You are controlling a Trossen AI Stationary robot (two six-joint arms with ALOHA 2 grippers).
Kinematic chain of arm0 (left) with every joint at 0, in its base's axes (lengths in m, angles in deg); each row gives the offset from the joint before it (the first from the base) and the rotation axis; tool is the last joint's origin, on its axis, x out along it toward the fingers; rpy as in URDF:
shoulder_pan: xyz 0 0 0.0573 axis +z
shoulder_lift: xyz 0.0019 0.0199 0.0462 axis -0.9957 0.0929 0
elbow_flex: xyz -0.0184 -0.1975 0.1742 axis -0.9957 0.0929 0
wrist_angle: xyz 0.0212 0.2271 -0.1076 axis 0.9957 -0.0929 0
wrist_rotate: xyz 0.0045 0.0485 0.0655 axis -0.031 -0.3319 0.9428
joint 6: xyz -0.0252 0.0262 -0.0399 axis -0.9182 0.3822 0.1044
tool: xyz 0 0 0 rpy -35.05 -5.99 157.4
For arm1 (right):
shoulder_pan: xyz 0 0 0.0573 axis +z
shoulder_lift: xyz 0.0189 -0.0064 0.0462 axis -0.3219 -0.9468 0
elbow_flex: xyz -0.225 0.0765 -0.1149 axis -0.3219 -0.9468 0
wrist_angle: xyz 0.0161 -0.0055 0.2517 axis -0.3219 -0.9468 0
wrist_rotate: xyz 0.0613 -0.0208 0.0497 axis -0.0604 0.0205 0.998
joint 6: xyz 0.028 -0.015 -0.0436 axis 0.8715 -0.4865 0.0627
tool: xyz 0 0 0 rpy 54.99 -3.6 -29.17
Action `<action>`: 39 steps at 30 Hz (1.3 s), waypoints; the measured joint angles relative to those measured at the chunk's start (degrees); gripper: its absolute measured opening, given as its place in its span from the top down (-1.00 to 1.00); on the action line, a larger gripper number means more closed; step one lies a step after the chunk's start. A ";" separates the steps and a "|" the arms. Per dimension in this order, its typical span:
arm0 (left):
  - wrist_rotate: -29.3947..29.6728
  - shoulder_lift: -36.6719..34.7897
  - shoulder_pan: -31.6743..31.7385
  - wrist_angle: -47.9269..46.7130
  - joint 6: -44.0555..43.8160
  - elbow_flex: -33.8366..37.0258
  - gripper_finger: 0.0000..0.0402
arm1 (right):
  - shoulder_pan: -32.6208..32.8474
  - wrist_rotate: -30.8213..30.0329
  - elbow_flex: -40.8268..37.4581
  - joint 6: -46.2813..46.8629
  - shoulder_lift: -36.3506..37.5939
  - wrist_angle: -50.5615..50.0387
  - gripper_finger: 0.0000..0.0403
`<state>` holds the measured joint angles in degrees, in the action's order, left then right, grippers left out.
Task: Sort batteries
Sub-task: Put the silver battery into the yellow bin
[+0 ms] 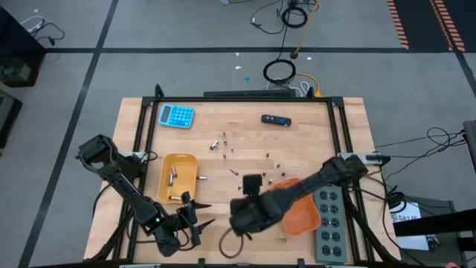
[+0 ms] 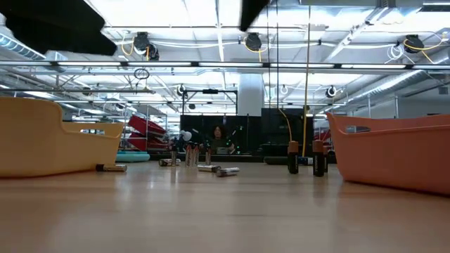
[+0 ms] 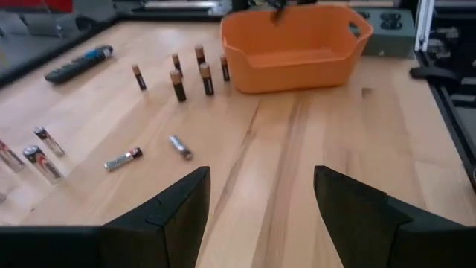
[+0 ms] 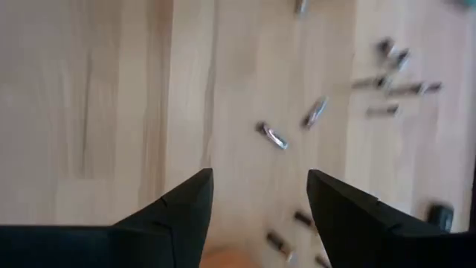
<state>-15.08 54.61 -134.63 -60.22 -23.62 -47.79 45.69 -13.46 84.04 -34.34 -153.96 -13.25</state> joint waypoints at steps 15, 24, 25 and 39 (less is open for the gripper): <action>-22.12 -1.01 23.37 -12.86 -0.11 0.00 -0.24 | -10.65 -2.63 0.00 -19.99 10.88 11.62 0.23; -28.91 -1.01 32.00 -14.45 5.81 -0.02 -0.24 | -19.46 5.69 -8.33 -32.61 19.41 24.34 0.24; -29.75 -1.01 33.05 -15.24 6.02 -0.02 -0.24 | -20.80 6.55 -10.57 -34.09 20.56 26.09 0.24; -39.00 -1.01 44.05 -23.31 3.93 -0.02 -0.24 | -35.55 19.36 -36.27 -43.97 41.46 50.39 0.24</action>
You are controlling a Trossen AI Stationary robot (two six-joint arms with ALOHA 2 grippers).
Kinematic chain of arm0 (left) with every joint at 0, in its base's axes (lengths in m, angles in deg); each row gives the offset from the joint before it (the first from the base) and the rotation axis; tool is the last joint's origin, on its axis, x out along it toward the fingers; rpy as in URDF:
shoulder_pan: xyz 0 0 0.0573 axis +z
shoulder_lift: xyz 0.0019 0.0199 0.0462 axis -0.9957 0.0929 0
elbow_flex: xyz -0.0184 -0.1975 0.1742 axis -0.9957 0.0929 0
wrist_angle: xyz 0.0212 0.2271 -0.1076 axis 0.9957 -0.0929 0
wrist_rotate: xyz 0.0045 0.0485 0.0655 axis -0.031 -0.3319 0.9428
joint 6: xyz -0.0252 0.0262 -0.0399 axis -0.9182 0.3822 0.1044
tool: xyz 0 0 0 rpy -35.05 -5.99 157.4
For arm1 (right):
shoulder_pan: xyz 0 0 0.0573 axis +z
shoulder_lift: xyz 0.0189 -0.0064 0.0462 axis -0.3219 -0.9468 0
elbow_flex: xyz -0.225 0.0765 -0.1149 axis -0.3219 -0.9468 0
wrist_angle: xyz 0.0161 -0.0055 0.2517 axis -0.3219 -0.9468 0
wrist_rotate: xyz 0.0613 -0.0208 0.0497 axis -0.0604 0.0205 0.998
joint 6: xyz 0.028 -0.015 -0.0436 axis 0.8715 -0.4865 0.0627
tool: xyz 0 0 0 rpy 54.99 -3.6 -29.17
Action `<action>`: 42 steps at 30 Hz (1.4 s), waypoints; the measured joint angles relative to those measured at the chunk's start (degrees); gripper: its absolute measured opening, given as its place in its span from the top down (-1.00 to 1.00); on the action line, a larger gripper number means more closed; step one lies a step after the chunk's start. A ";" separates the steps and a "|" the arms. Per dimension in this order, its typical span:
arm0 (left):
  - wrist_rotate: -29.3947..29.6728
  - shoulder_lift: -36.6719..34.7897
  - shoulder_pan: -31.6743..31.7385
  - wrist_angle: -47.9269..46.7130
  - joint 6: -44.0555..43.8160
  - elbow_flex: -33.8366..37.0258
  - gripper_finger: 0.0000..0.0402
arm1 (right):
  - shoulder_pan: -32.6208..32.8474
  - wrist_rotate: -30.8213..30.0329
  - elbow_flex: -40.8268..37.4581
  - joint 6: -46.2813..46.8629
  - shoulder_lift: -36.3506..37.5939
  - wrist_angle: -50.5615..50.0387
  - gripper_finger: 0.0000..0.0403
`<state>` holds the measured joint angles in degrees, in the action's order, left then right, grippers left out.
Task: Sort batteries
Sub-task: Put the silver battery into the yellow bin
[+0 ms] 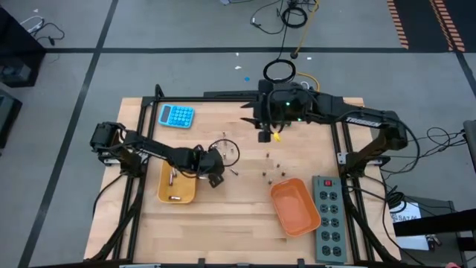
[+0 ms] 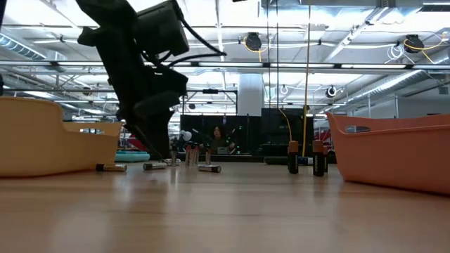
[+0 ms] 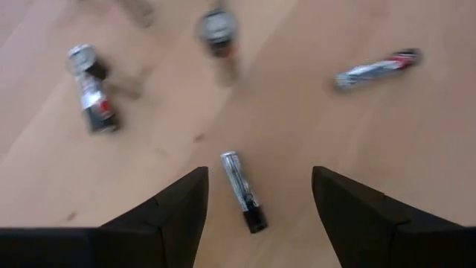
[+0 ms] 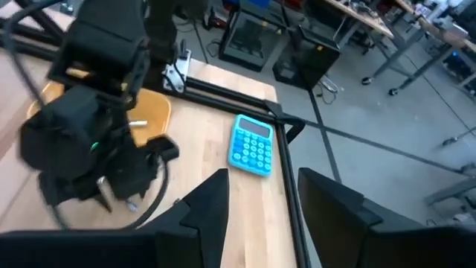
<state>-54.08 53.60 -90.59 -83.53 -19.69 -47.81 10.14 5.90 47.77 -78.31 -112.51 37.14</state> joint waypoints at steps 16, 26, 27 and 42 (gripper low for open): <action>0.55 -0.52 0.89 -3.93 -0.18 -0.59 -0.24 | -1.55 0.35 -5.45 -5.45 3.03 7.19 0.24; 1.61 -7.87 -0.69 -4.75 5.68 -2.47 -0.24 | -1.53 0.36 -5.45 -3.19 3.18 7.13 0.24; 1.89 -8.78 -0.85 -5.08 7.02 -2.47 -0.24 | -1.53 0.50 -5.45 -2.72 3.18 6.54 0.24; 12.61 -14.07 -0.42 -8.87 24.84 -2.47 -0.24 | -5.38 4.33 -32.66 4.81 12.02 28.51 0.24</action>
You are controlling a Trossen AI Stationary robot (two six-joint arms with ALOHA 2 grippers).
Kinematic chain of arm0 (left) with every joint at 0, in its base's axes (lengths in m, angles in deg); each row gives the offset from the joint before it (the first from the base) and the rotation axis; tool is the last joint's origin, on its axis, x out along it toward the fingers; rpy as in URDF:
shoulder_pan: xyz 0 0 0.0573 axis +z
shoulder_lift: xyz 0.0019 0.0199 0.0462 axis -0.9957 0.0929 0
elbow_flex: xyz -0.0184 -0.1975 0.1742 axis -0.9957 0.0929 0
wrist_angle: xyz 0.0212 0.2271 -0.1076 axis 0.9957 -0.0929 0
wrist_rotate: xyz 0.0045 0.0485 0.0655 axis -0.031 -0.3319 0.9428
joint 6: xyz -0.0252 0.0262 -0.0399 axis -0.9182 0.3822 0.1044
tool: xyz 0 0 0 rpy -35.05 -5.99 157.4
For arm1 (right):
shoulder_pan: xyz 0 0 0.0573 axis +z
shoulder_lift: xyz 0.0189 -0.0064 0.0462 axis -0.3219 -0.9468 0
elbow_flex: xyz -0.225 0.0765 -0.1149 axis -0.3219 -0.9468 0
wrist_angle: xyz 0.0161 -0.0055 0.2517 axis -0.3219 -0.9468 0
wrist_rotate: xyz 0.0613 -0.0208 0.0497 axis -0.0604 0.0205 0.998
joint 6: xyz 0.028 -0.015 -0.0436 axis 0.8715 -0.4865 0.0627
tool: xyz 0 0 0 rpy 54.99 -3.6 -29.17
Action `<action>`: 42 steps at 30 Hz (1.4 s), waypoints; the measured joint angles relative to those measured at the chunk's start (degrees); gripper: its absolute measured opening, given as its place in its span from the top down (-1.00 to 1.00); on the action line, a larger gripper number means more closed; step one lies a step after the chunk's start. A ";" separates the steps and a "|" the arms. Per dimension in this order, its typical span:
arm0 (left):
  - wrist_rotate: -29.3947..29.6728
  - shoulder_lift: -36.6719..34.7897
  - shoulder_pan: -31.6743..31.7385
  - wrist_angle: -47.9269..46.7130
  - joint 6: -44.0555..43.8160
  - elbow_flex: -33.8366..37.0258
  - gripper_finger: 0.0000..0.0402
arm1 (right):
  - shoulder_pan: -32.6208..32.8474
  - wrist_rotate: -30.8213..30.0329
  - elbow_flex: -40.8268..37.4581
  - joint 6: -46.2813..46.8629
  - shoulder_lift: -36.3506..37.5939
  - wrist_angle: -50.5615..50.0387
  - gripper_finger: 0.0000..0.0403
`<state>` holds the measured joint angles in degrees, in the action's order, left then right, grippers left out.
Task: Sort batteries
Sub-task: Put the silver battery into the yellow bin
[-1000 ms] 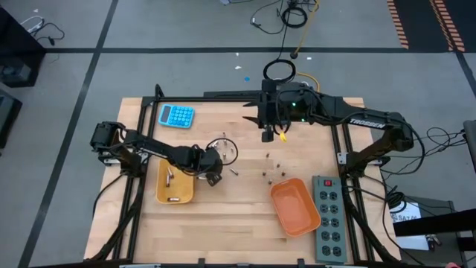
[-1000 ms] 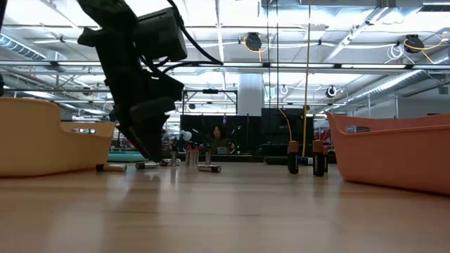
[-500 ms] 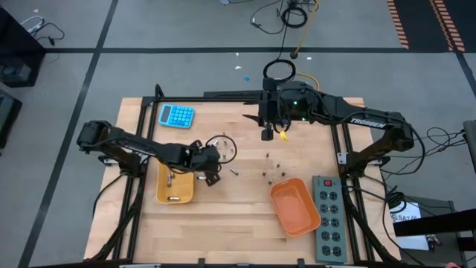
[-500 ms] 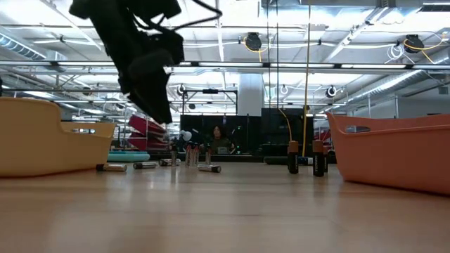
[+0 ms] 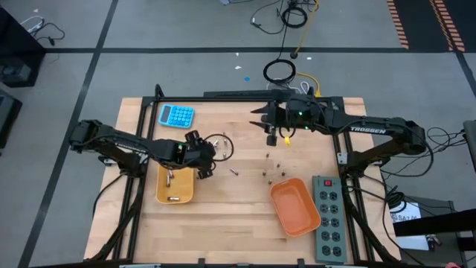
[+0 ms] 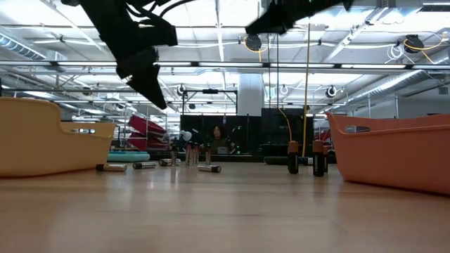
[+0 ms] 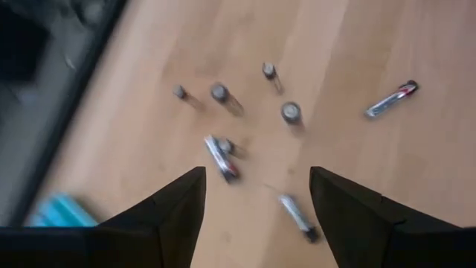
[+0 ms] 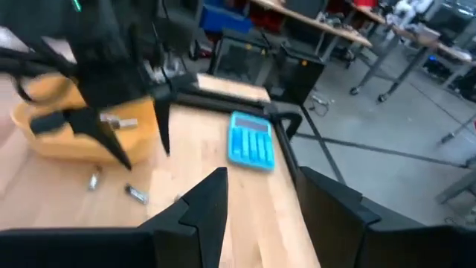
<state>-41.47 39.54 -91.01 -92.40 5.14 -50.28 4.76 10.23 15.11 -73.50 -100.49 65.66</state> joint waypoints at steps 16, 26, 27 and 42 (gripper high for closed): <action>-18.62 3.47 9.00 11.80 5.77 0.67 -0.24 | -7.32 0.61 -15.52 5.95 3.83 11.93 0.24; -20.69 7.85 9.22 18.01 4.19 1.83 -0.24 | -5.33 -3.12 -27.52 13.78 3.56 27.78 0.24; -20.57 8.68 9.22 18.10 4.52 2.09 -0.24 | -5.35 -3.94 -28.17 13.70 3.57 28.90 0.24; -18.06 16.66 9.83 24.12 4.17 2.21 -0.24 | -5.35 -4.49 -28.51 12.51 3.55 28.02 0.24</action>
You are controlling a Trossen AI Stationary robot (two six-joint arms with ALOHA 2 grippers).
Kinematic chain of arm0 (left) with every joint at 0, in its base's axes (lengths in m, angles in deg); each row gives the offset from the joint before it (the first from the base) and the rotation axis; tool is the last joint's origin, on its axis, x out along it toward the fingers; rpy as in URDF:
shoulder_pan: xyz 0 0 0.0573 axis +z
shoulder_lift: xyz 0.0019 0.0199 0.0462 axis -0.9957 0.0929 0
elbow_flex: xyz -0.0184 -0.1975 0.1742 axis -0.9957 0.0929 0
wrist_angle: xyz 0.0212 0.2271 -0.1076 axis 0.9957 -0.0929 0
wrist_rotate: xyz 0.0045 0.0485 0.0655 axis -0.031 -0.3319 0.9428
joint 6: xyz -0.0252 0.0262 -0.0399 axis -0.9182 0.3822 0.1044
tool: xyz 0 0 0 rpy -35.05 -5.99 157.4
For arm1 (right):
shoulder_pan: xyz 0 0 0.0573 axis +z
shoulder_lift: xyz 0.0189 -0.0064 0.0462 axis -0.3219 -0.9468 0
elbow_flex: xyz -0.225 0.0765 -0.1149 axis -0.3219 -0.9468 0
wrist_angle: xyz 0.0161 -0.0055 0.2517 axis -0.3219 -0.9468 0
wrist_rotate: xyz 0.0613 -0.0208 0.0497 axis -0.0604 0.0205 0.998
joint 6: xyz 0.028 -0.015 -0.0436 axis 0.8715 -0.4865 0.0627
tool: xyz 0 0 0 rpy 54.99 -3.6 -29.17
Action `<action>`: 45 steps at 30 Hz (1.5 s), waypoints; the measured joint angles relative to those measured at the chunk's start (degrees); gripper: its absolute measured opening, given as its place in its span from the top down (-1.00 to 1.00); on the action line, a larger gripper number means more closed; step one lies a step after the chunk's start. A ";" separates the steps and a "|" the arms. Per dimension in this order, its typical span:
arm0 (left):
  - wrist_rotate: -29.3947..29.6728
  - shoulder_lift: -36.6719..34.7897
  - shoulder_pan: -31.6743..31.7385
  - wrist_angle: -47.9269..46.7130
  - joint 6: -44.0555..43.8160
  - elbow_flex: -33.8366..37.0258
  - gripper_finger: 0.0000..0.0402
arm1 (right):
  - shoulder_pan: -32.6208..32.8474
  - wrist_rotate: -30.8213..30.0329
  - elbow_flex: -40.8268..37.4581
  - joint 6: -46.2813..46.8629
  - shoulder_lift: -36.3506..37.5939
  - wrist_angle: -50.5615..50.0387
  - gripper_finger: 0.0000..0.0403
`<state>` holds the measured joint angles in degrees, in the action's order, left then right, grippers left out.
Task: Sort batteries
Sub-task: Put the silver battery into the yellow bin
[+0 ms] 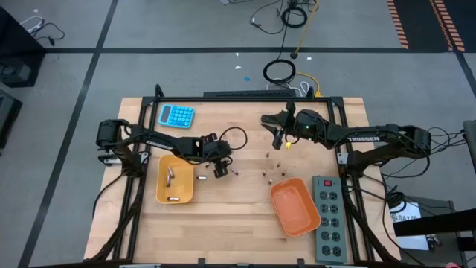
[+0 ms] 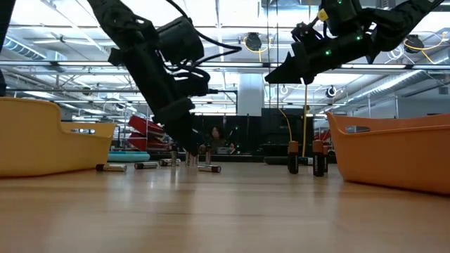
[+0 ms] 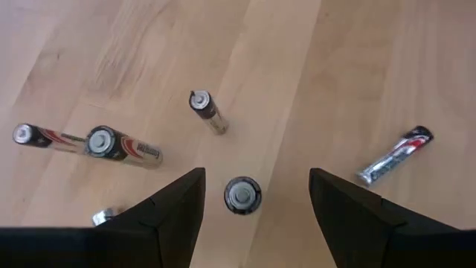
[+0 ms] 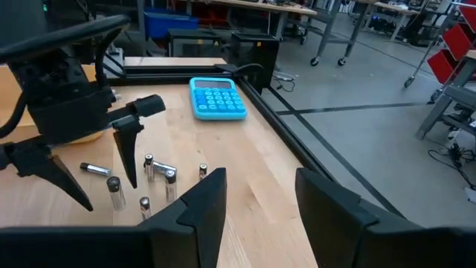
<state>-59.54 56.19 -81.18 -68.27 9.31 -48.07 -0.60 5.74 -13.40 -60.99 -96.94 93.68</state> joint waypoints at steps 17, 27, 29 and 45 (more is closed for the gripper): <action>2.53 1.88 0.15 1.95 0.59 -0.01 0.75 | -0.02 0.09 0.00 -0.02 0.00 -1.19 0.24; -0.99 -5.96 -1.49 -5.21 -0.52 -2.56 0.73 | -0.02 -0.11 0.00 2.13 0.00 -1.43 0.24; -4.07 -10.95 -2.60 -12.60 -2.75 -3.13 0.73 | -0.02 -0.21 0.00 3.05 0.00 -2.38 0.24; -13.25 -27.07 -14.58 -44.63 -31.97 -0.43 0.20 | 0.33 0.13 0.00 2.94 0.00 -3.53 0.24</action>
<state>-72.79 29.12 -95.77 -112.91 -22.66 -48.50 -0.27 5.88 -13.40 -58.05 -96.94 90.15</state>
